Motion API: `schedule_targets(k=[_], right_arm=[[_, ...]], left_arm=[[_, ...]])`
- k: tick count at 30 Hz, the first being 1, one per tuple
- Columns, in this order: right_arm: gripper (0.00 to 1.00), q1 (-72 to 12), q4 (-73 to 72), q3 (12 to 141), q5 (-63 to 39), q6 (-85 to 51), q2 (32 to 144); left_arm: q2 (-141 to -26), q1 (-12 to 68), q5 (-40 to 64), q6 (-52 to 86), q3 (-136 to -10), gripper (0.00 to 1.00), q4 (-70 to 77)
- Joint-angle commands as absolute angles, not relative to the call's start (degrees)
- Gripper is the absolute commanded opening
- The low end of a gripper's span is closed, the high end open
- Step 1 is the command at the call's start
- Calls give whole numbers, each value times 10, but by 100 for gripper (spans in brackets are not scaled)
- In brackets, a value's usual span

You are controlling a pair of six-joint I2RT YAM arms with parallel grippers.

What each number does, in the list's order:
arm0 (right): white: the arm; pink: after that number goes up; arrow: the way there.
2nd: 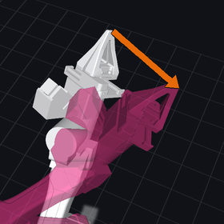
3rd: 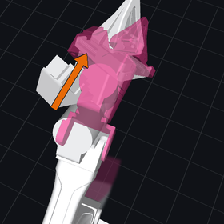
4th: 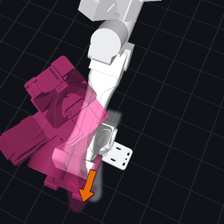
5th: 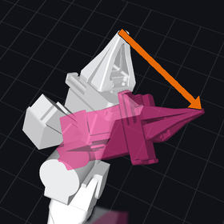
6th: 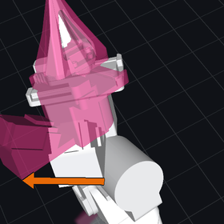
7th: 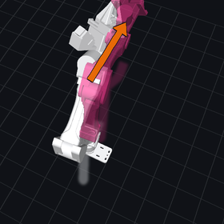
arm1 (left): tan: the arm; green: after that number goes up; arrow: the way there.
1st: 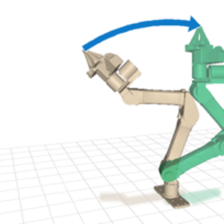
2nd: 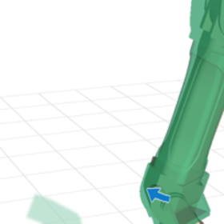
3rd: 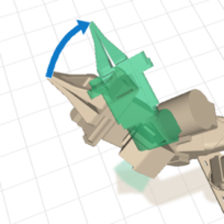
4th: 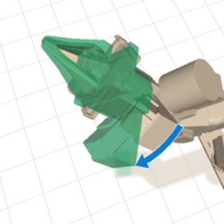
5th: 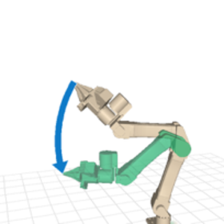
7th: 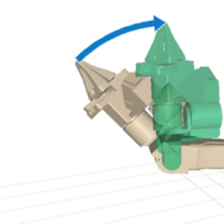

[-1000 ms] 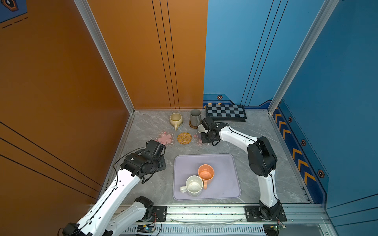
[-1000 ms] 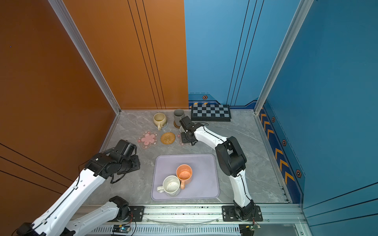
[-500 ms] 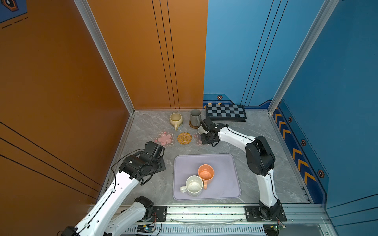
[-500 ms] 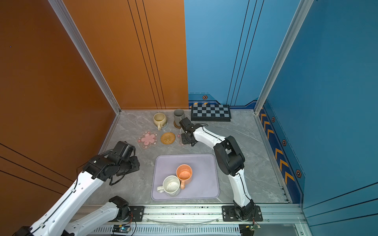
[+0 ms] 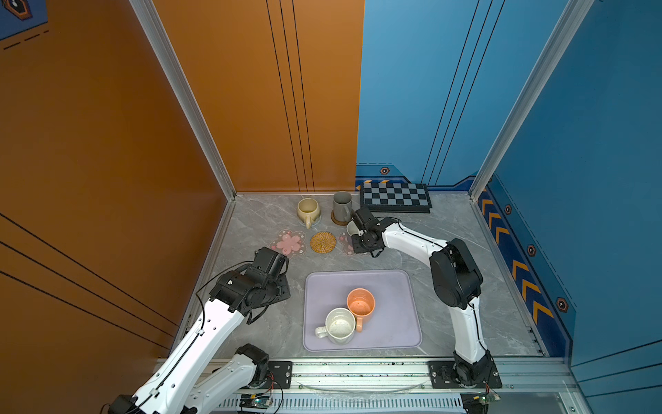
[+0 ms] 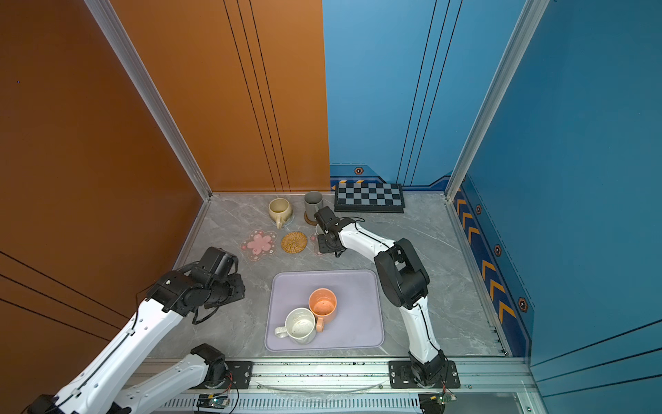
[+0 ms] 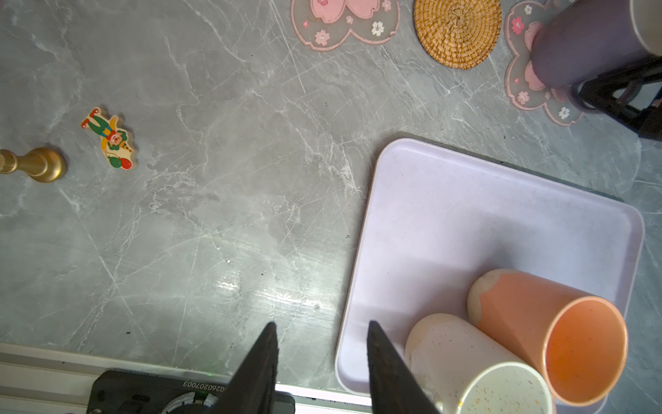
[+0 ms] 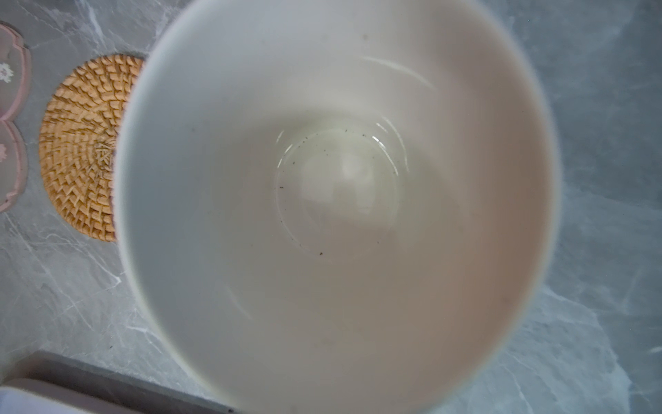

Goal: Place cups on coasters
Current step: Place the cup on the coaster.

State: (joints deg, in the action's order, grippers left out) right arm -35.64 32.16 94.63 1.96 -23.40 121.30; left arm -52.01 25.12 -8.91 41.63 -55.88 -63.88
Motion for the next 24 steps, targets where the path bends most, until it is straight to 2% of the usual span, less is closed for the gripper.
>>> schedule_targets(k=[1,4,12,19,24], right_arm=[[20,-355,295,928,9,-253,1192],[27,-355,294,917,3,-262,1173],[33,-354,294,908,-11,-274,1162],[33,-353,287,909,-10,-275,1163],[28,-352,286,909,-4,-276,1169]], left_arm=[[-515,245,-77,420,-554,42,-642],[-514,245,-74,421,-554,42,-642],[-515,246,-70,423,-552,42,-642],[-511,247,-69,425,-549,42,-642],[-503,247,-68,428,-547,42,-643]])
